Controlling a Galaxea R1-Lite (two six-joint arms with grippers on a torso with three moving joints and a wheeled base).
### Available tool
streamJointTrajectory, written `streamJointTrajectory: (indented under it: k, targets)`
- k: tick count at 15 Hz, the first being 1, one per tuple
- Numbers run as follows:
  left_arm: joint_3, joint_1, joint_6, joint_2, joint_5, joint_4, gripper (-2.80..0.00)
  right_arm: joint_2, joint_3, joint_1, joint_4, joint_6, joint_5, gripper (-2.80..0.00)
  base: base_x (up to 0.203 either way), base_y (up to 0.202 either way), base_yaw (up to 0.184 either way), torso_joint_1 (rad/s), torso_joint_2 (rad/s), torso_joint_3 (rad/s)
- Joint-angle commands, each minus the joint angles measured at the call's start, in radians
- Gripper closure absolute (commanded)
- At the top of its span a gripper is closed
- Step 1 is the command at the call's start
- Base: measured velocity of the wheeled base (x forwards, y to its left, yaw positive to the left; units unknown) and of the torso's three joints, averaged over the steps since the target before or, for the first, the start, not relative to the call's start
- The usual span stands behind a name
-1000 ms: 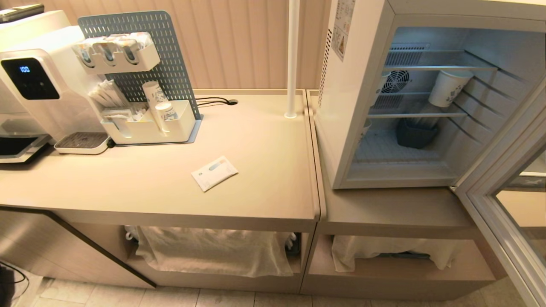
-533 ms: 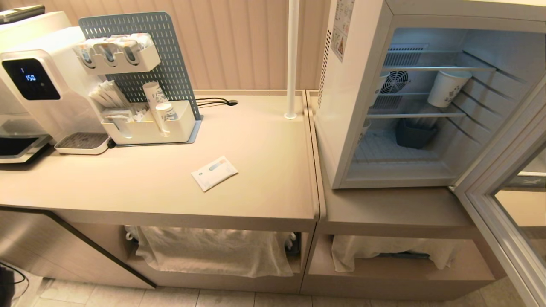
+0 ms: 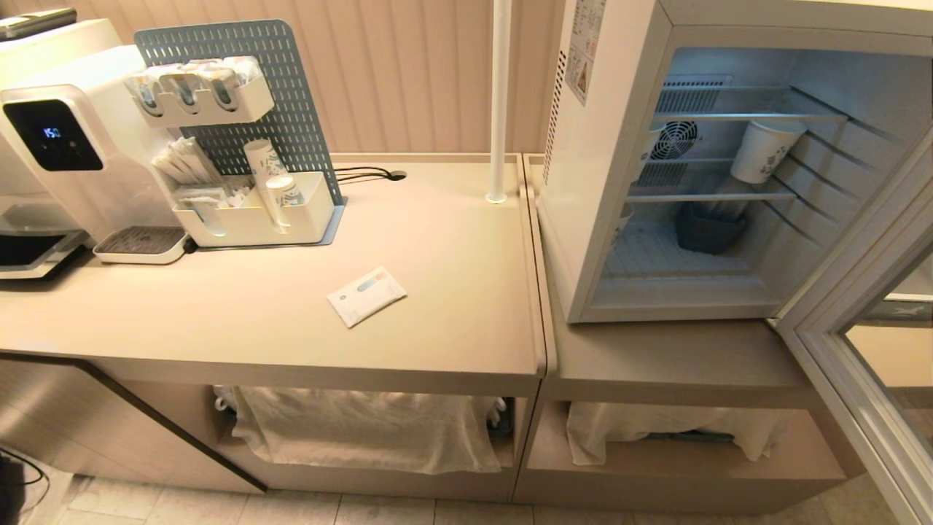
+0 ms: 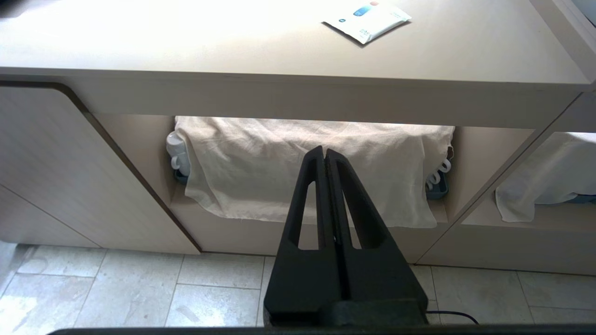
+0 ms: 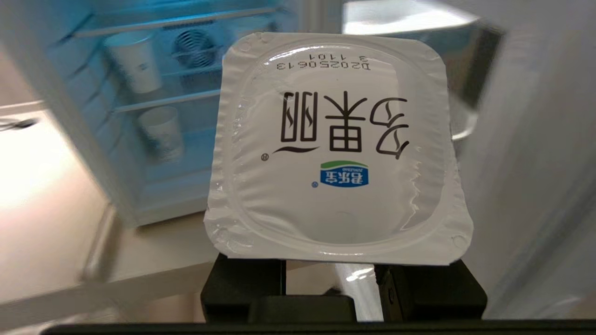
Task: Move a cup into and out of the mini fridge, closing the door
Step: Place the yoghurt on the table
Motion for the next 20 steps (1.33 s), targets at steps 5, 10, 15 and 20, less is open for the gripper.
streamJointTrajectory:
  k: [5,10,15,20]
  targets:
    - [0.000,0.000,0.000,0.002,0.000,0.000,0.00,-0.118,0.033,-0.080,0.078,0.062,0.142,0.00,0.000,0.000,0.000,0.000,0.00,0.000]
    - [0.000,0.000,0.000,0.002,0.000,0.000,0.00,-0.293,0.163,-0.081,0.071,0.101,0.548,0.00,0.000,0.000,0.000,0.000,0.00,0.000]
    - [0.000,0.000,-0.002,0.002,0.000,0.000,0.00,-0.293,0.351,-0.082,-0.063,0.072,0.529,0.00,0.000,0.000,0.000,0.000,0.00,0.000]
    - [0.000,0.000,-0.002,0.002,0.000,0.000,0.00,-0.293,0.465,-0.081,-0.006,-0.005,0.378,0.00,0.000,0.000,0.000,0.000,0.00,0.000]
